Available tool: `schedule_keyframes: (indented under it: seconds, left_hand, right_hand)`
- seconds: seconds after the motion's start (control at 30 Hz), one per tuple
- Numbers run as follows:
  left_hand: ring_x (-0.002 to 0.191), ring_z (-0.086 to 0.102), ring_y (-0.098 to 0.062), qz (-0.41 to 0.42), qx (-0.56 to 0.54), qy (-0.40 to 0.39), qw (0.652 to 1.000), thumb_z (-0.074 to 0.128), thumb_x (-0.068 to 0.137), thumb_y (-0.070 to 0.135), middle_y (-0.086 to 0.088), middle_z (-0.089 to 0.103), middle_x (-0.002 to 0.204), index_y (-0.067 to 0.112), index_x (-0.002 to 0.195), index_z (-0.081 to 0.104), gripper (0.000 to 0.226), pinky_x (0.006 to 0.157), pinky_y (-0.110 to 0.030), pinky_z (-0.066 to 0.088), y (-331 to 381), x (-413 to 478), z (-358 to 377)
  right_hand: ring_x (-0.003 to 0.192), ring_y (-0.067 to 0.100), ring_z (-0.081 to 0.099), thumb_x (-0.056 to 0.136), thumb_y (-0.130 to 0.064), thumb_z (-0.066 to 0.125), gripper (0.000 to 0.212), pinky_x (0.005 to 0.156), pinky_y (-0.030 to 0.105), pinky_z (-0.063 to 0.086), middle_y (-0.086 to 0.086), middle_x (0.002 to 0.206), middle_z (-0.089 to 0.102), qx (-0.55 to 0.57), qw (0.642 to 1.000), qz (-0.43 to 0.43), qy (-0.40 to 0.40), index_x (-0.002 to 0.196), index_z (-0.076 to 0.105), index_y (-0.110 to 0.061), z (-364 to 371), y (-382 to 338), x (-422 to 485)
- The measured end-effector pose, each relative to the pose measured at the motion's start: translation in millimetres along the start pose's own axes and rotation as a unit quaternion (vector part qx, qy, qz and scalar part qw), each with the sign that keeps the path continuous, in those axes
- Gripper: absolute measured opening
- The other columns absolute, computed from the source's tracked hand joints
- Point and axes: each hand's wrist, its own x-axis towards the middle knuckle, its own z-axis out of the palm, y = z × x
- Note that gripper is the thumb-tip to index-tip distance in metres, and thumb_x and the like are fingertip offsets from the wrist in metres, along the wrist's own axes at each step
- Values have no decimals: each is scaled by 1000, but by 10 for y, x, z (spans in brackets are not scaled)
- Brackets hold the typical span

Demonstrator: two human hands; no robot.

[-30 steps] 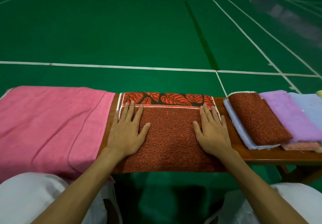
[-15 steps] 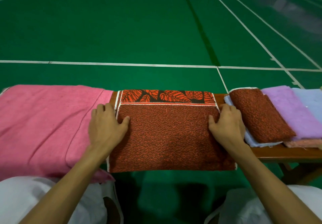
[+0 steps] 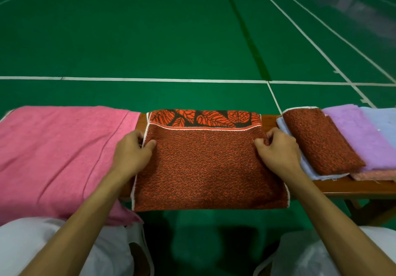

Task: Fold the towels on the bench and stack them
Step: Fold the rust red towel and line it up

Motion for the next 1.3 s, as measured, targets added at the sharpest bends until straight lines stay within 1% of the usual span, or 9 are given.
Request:
schedule_keyframes:
  seconds: [0.1, 0.23, 0.37, 0.47, 0.57, 0.87, 1.03, 1.2, 1.3]
  left_hand:
    - [63, 65, -18, -73, -214, -86, 970, 72, 92, 3, -4, 69, 70, 11, 84, 57, 18, 62, -27, 52, 67, -15, -126]
    - [50, 64, -8, -97, -309, -127, 938, 69, 89, -9, -7, 69, 72, 17, 94, 54, 30, 47, -17, 50, 137, -44, -236]
    - [67, 73, -12, -47, -337, -162, 926, 61, 90, -16, -7, 78, 84, 30, 125, 60, 58, 57, -21, 56, 159, -48, -313]
    - [78, 74, -15, -21, -297, -181, 937, 62, 89, -16, -10, 79, 94, 26, 128, 68, 58, 65, -24, 60, 142, -19, -379]
    - [82, 75, -19, -11, -249, -187, 950, 63, 88, -18, -19, 78, 100, 12, 124, 71, 47, 71, -25, 62, 106, -15, -414]
    - [79, 75, -6, 65, -185, -107, 975, 72, 87, -11, -3, 80, 86, 12, 105, 75, 30, 69, -13, 56, 111, -94, -535]
    - [80, 77, -14, 111, -127, -40, 985, 81, 83, 2, 0, 80, 83, 13, 101, 78, 21, 76, -27, 63, 202, -189, -658]
    - [45, 65, -17, 101, -97, -27, 990, 80, 88, 17, -9, 69, 53, 13, 91, 75, 7, 48, -18, 49, 248, -154, -657]
    - [33, 51, -11, 79, -133, -16, 988, 71, 96, 13, -9, 62, 44, 7, 95, 71, 5, 38, -15, 39, 343, -106, -565]
  right_hand:
    - [66, 25, 57, 86, -27, 75, 23, 72, 37, 43, 2, 64, 63, 115, 993, 35, 3, 76, 62, -11, -79, 48, 38]
    - [64, 23, 62, 83, -4, 76, 16, 71, 40, 52, 8, 71, 71, 279, 953, 100, -57, 92, 64, -11, -61, 104, 15]
    - [86, 29, 73, 85, 20, 62, 65, 77, 42, 61, 13, 116, 71, 362, 924, 51, -109, 137, 50, -18, -99, 123, 1]
    - [93, 13, 72, 88, 23, 58, 68, 79, 22, 57, -4, 112, 74, 303, 940, -38, -153, 140, 55, -20, -187, 168, -11]
    - [76, -7, 65, 90, 22, 58, 46, 72, 7, 47, -20, 79, 74, 261, 948, -67, -167, 126, 65, -6, -262, 162, -33]
    - [84, 14, 75, 89, 13, 68, 37, 84, 28, 61, 4, 89, 80, 307, 942, -43, -125, 123, 68, -2, -636, 132, -36]
    - [84, -4, 72, 88, 4, 73, 35, 74, 9, 54, -17, 79, 76, 237, 961, -81, -118, 117, 69, -17, -912, 24, -102]
    - [74, 11, 73, 84, -29, 82, 19, 81, 39, 60, -3, 81, 78, 15, 990, -139, 10, 103, 82, -25, -998, 43, -23]
    - [65, 7, 69, 89, -23, 78, 6, 74, 33, 59, -5, 69, 75, 58, 990, -127, 31, 92, 82, -20, -943, -54, 36]
